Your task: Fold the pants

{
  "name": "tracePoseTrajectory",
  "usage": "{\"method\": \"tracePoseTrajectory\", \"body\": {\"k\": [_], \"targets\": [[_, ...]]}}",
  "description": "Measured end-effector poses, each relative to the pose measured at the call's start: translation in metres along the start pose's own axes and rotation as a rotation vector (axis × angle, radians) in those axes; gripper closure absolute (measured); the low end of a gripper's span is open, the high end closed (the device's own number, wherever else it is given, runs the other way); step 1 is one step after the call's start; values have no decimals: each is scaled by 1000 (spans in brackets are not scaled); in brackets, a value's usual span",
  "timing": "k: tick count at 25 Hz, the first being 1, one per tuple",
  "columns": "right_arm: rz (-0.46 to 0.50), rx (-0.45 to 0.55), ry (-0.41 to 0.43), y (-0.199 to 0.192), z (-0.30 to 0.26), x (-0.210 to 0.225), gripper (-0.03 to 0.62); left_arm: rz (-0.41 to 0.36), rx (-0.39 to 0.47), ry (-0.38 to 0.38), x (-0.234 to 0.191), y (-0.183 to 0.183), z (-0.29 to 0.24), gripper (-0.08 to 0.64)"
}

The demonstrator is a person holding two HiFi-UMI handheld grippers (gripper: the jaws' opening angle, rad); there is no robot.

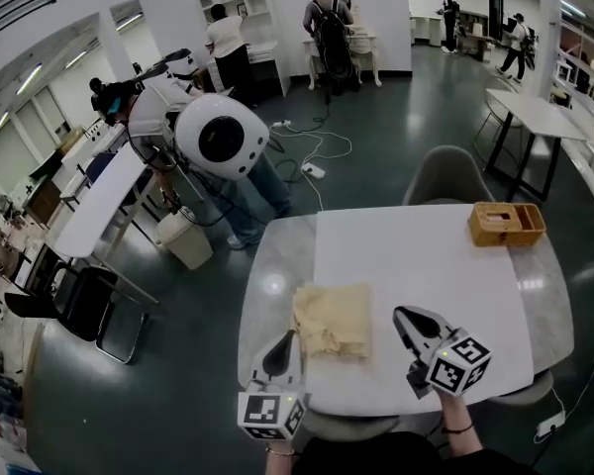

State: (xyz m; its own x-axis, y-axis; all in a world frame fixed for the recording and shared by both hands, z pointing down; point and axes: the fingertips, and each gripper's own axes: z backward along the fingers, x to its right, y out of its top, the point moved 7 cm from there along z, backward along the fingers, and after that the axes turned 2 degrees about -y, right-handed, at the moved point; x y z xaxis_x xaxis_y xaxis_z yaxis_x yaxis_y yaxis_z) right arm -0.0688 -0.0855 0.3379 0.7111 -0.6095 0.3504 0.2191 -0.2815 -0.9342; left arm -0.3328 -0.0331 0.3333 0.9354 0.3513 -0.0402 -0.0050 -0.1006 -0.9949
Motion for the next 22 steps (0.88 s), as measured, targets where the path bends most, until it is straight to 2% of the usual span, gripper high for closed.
{"method": "tracePoseTrajectory", "body": {"k": [13, 22], "targets": [[30, 57, -86, 15, 14, 13, 578, -20, 41, 41, -5, 11, 7, 546], [51, 75, -124, 17, 20, 21, 578, -33, 34, 55, -8, 10, 5, 546]]}}
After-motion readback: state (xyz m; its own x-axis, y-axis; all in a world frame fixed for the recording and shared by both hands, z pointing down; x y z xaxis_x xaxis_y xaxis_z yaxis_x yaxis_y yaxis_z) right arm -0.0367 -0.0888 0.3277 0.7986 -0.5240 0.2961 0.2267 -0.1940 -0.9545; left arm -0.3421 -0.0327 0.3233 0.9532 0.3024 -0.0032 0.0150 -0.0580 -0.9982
